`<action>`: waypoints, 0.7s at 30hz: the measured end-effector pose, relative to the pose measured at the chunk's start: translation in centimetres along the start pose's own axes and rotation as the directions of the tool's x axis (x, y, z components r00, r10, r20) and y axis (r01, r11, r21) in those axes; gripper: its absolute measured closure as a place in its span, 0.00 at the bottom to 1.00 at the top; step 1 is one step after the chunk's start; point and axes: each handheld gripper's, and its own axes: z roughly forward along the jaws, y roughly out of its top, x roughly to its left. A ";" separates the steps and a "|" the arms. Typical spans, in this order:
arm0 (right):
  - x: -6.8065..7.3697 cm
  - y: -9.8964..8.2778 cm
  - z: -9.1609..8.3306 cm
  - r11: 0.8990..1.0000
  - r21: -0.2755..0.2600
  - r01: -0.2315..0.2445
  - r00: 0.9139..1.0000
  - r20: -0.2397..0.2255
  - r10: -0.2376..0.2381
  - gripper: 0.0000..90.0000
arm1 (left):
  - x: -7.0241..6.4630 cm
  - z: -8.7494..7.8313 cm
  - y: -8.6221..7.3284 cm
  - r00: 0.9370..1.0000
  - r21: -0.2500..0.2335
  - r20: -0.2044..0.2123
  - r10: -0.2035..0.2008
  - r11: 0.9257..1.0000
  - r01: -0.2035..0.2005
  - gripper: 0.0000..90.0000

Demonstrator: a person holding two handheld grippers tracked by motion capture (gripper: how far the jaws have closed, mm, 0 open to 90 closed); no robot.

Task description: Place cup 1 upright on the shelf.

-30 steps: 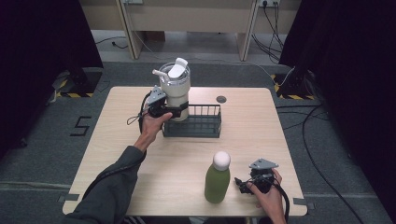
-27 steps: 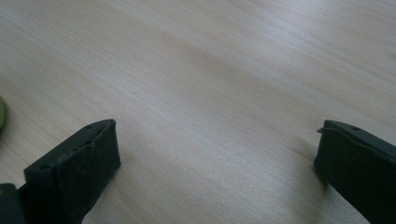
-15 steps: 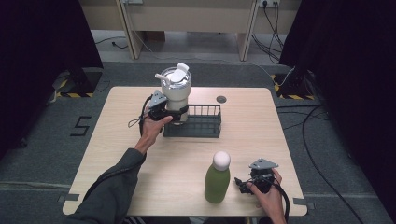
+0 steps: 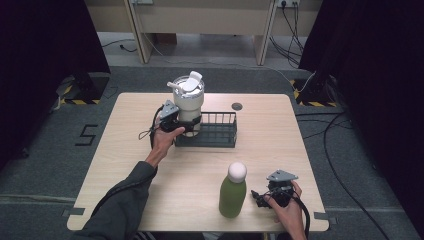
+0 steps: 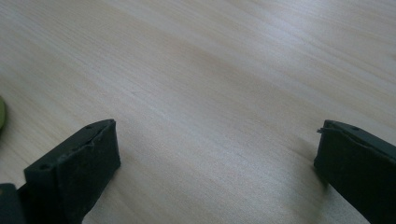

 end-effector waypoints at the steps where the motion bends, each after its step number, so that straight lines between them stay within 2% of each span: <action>1: 0.0 0.0 0.0 1.000 0.000 0.000 1.000 0.000 0.000 0.00 | 0.0 0.0 -0.1 1.000 0.001 -0.001 0.000 1.000 0.000 0.11; 10: 0.0 0.0 0.0 1.000 0.000 0.000 1.000 -0.001 0.000 0.00 | 0.0 -0.2 -0.3 1.000 0.021 -0.005 0.024 0.999 -0.024 0.11; 21: 0.0 0.0 0.0 1.000 0.000 0.000 1.000 -0.001 0.000 0.00 | 0.1 -0.6 -0.8 1.000 0.000 0.003 0.029 1.000 -0.029 0.11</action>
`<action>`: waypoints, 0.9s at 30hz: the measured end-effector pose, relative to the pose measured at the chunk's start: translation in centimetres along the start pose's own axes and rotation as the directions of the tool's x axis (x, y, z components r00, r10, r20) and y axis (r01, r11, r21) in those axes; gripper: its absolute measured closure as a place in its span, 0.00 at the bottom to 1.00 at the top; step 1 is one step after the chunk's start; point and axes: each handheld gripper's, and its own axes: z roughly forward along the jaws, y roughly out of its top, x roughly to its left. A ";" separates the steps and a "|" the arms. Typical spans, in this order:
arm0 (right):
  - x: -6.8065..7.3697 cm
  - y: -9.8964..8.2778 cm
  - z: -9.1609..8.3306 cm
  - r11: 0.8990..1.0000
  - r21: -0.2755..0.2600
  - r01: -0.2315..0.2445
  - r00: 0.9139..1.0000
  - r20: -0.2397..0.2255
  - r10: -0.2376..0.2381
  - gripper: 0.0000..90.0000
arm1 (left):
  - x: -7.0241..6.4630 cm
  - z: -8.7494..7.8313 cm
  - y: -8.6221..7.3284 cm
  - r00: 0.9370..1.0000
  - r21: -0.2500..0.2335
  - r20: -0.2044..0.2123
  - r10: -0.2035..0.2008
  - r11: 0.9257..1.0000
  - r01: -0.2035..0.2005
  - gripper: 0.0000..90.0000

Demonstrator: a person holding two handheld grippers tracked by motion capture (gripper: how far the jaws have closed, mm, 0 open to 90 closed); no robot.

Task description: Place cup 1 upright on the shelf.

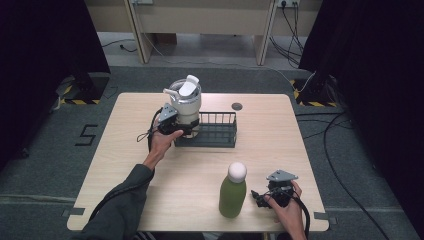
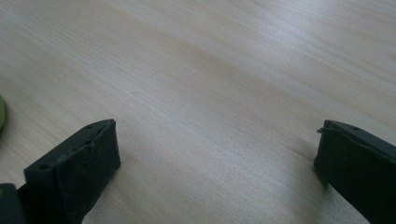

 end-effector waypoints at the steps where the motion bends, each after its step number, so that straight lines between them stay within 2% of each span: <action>1: 0.0 0.0 0.0 1.000 0.000 0.000 1.000 0.000 0.000 0.00 | 0.0 0.0 -0.1 1.000 -0.004 -0.001 0.001 1.000 -0.001 0.11; 11: 0.0 0.0 0.0 1.000 0.000 -0.001 1.000 0.000 0.001 0.00 | -0.4 -0.1 -0.2 0.999 -0.021 -0.019 -0.034 0.999 0.034 0.09; 27: 0.0 0.0 0.0 1.000 0.001 -0.001 1.000 0.000 0.001 0.00 | -0.5 -0.6 -0.5 1.000 -0.026 -0.019 -0.021 0.999 0.020 0.10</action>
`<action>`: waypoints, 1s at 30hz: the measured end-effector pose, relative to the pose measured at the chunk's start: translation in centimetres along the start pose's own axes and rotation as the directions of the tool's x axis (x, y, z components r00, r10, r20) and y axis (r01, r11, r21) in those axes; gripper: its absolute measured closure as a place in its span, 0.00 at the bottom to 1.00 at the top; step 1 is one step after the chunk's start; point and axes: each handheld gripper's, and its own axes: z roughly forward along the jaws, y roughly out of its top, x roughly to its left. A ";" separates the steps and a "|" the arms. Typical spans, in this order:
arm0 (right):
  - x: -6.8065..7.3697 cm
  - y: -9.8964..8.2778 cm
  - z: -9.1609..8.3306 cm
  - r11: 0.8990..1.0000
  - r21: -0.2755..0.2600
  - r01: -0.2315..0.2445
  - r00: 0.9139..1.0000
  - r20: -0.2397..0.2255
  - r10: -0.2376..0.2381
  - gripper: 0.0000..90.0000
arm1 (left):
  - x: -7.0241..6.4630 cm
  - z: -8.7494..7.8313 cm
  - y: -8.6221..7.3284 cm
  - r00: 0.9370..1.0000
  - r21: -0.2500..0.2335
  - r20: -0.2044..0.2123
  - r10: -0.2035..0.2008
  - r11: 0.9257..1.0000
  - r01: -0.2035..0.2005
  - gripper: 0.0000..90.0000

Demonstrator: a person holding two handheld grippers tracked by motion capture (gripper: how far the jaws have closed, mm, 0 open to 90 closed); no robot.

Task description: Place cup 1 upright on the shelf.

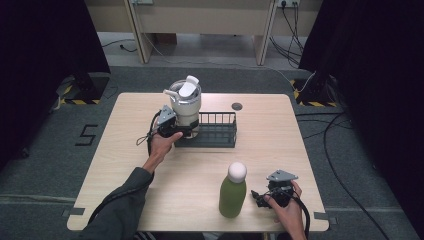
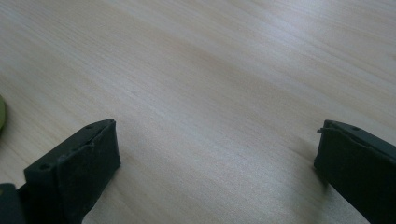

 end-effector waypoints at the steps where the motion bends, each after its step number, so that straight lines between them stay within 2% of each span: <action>1: 0.0 0.0 0.0 1.000 0.000 0.000 1.000 0.000 0.000 0.00 | 0.0 0.0 0.0 1.000 0.001 0.002 0.005 1.000 -0.005 0.10; 8: 0.0 0.0 0.0 1.000 0.000 0.000 1.000 0.000 0.000 0.00 | 0.3 -0.2 -0.3 1.000 0.002 0.013 0.016 1.000 -0.016 0.11; 11: 0.0 0.0 0.0 1.000 0.000 0.000 1.000 0.000 0.000 0.00 | 0.3 -0.3 -0.6 1.000 0.000 0.019 -0.003 1.000 0.003 0.10; 15: 0.0 0.0 0.0 1.000 0.000 0.000 1.000 0.000 0.000 0.00 | 0.3 -0.4 -0.6 1.000 0.006 0.013 0.003 1.000 -0.003 0.10; 20: 0.0 0.0 0.0 1.000 0.000 0.000 1.000 0.000 0.000 0.00 | 0.1 -0.8 -0.5 1.000 0.020 0.009 -0.018 1.000 0.018 0.10; 30: 0.0 0.0 0.0 1.000 0.000 0.000 1.000 0.000 0.000 0.00 | 0.2 -1.1 -0.5 1.000 0.031 0.017 -0.024 0.999 0.024 0.10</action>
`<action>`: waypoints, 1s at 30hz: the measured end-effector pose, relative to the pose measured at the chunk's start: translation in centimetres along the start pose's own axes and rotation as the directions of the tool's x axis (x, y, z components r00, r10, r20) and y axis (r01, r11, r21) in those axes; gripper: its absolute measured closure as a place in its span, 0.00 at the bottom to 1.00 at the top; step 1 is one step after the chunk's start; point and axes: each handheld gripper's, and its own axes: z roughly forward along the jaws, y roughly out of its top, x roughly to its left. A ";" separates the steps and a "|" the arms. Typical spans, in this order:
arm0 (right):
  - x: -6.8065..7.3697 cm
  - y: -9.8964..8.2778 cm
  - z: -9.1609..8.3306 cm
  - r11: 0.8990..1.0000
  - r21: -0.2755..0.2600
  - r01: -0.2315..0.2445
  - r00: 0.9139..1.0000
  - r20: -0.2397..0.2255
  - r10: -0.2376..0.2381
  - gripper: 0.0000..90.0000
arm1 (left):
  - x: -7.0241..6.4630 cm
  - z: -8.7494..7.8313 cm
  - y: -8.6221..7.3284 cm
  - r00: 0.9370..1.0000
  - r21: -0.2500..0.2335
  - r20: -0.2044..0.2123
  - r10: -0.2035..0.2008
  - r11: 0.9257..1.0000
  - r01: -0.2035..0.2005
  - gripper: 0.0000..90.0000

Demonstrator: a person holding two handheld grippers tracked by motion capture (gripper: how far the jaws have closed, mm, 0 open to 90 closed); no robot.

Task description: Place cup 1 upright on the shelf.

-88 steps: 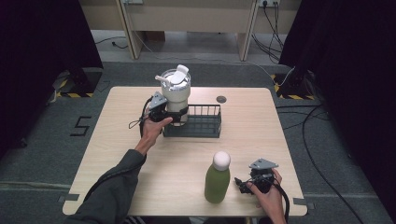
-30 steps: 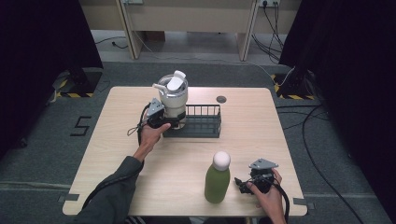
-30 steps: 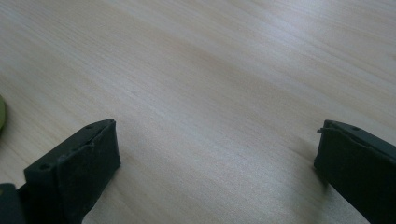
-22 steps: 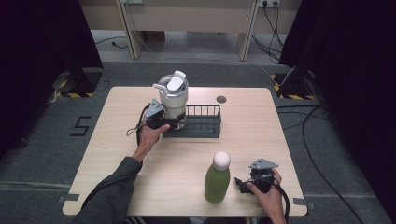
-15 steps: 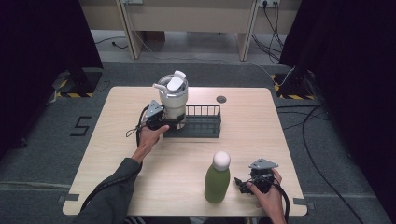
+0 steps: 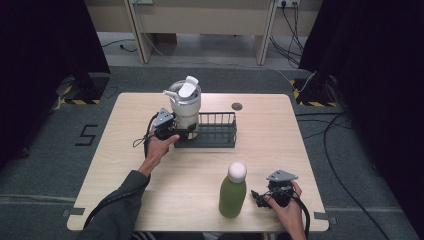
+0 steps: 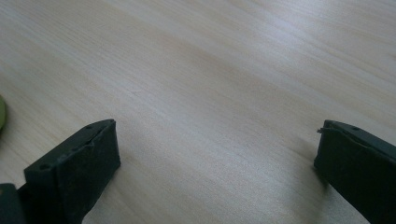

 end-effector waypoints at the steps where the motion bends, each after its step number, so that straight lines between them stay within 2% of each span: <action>1: 0.0 0.0 0.0 1.000 0.000 0.000 1.000 0.000 0.000 0.00 | 0.0 0.0 0.0 1.000 0.000 0.000 0.000 1.000 0.000 0.10; 17: 0.0 0.0 0.0 1.000 0.000 0.000 1.000 0.000 0.000 0.00 | 0.3 -0.8 -0.1 1.000 0.010 0.025 0.008 1.000 -0.008 0.11; 22: 0.0 0.0 0.0 1.000 0.000 0.000 1.000 0.000 0.000 0.00 | 0.6 -1.9 -0.1 1.000 0.015 0.028 0.001 1.000 -0.002 0.12; 24: 0.0 0.0 0.0 1.000 0.000 0.000 1.000 0.000 0.000 0.00 | 0.7 -2.5 0.0 1.000 0.011 0.030 0.007 1.000 -0.008 0.16; 30: 0.0 0.0 0.0 1.000 -0.001 0.000 1.000 0.000 0.000 0.00 | 0.8 -3.9 0.0 1.000 0.016 0.029 -0.007 1.000 0.006 0.16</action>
